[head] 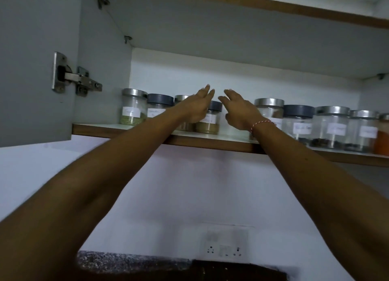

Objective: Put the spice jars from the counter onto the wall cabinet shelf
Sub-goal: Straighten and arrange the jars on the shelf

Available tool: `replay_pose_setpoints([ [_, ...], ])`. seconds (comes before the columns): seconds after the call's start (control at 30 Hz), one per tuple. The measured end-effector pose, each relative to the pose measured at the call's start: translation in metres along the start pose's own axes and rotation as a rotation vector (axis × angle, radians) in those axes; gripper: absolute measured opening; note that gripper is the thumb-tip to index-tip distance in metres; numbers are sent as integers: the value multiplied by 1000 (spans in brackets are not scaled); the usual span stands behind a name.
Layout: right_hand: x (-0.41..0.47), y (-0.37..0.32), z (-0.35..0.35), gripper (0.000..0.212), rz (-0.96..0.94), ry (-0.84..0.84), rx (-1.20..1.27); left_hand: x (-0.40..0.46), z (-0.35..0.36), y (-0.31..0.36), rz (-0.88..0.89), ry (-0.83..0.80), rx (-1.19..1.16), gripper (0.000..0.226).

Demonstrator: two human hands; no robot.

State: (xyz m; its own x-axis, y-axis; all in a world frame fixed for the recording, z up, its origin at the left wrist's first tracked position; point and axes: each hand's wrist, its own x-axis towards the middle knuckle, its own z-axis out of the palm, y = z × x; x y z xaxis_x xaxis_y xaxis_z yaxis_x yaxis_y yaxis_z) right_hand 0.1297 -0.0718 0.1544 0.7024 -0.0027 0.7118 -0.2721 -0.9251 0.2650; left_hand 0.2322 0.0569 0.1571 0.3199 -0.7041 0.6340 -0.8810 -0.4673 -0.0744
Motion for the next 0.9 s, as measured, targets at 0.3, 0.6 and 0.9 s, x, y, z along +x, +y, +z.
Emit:
replay_pose_setpoints([
  [0.3,-57,106,-47,55,235,201,80,23,-8,73,84,29,-85,46],
  [0.6,-94,171,-40,45,216,32,192,45,-5,146,7,99,-101,43],
  [0.9,-101,192,-25,41,168,96,287,58,12,172,-69,196,-9,37],
])
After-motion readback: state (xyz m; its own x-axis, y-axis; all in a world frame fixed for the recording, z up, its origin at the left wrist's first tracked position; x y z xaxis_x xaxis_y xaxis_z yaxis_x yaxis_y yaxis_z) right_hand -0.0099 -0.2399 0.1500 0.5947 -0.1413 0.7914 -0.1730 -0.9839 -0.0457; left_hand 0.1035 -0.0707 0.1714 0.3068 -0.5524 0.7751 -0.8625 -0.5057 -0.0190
